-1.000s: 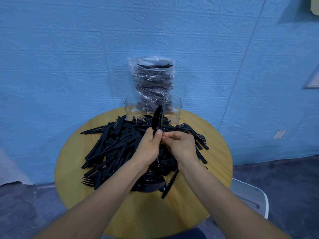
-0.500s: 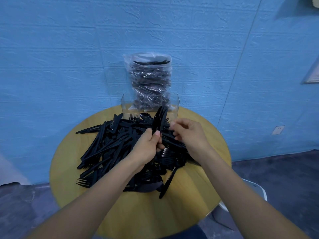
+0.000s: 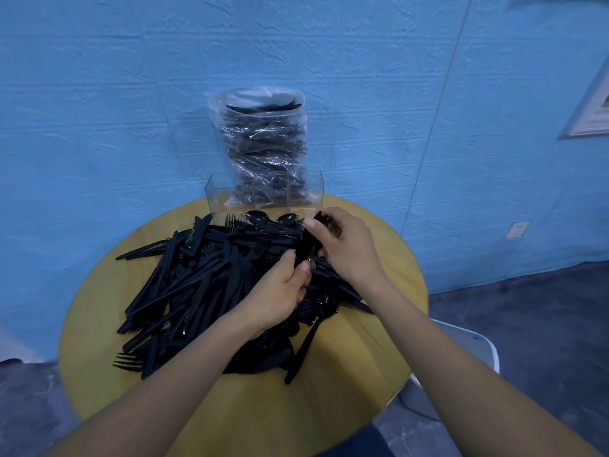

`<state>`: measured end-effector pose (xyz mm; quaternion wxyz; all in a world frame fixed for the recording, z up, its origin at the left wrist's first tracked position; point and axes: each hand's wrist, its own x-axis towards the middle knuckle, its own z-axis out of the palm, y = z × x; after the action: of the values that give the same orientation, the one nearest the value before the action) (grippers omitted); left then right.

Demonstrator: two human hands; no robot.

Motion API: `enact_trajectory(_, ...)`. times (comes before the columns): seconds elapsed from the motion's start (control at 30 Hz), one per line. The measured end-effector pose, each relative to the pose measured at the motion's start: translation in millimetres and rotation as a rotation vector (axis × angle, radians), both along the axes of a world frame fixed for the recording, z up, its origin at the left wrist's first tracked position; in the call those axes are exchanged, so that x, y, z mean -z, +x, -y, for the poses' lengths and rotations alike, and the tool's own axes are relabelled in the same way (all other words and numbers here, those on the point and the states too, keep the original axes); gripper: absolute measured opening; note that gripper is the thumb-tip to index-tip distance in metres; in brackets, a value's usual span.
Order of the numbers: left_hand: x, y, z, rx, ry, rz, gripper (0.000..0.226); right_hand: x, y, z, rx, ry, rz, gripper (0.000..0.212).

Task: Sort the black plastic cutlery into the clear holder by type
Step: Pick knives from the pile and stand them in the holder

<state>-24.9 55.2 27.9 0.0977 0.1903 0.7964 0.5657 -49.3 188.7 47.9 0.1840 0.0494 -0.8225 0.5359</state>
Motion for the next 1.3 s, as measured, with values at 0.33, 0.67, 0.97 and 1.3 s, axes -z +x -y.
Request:
enact_trajectory(0.33, 10.1, -33.2, 4.4, -0.230, 0.008, 0.039, 0.021, 47.5, -34.8, -76.4, 0.264, 0.347, 0.407, 0.030)
enact_trajectory(0.67, 13.1, -36.1, -4.3, -0.222, 0.041, 0.051, 0.019, 66.9, -34.9, -73.4, 0.265, 0.564, 0.410, 0.030)
enact_trajectory(0.97, 8.2, -40.6, -5.6, -0.233, 0.019, 0.041, 0.020, 60.7, -71.7, -73.8, 0.298, 0.464, 0.383, 0.031)
enact_trajectory(1.3, 8.6, -49.6, -19.2, -0.211, 0.013, 0.043, 0.019, 54.3, -74.8, -78.9, 0.324, 0.566, 0.215, 0.023)
